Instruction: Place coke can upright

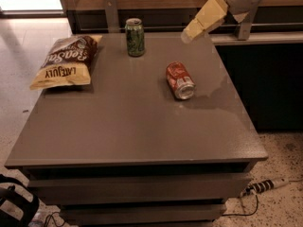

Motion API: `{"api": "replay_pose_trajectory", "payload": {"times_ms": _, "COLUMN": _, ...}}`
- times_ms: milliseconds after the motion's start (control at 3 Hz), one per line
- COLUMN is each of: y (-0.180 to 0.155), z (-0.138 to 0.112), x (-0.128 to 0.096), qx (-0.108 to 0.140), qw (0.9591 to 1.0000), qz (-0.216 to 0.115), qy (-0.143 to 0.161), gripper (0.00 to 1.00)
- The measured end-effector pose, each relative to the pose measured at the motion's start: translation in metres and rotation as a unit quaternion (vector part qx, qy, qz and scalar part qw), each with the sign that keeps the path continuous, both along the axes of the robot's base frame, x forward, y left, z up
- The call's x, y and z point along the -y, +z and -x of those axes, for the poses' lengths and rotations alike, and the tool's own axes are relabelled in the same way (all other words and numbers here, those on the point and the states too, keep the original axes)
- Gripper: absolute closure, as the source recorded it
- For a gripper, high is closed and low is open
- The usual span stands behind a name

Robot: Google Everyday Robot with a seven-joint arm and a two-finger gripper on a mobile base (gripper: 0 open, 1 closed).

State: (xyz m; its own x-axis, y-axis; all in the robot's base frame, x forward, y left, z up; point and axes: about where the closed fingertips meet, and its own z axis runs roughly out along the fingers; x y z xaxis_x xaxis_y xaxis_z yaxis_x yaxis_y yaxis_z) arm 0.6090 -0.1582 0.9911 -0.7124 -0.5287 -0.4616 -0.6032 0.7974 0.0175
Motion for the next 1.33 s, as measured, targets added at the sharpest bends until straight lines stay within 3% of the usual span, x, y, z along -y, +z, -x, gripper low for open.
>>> {"api": "replay_pose_trajectory", "payload": {"times_ms": 667, "y": -0.019, "z": -0.013, "x": -0.012, "qx": -0.043, "qw": 0.9982, "qz": 0.008, "qy": -0.04, "gripper": 0.0}}
{"api": "replay_pose_trajectory", "payload": {"times_ms": 1333, "y": -0.041, "z": -0.025, "x": -0.026, "qx": -0.09, "qw": 0.9939, "qz": 0.022, "qy": -0.061, "gripper": 0.0}}
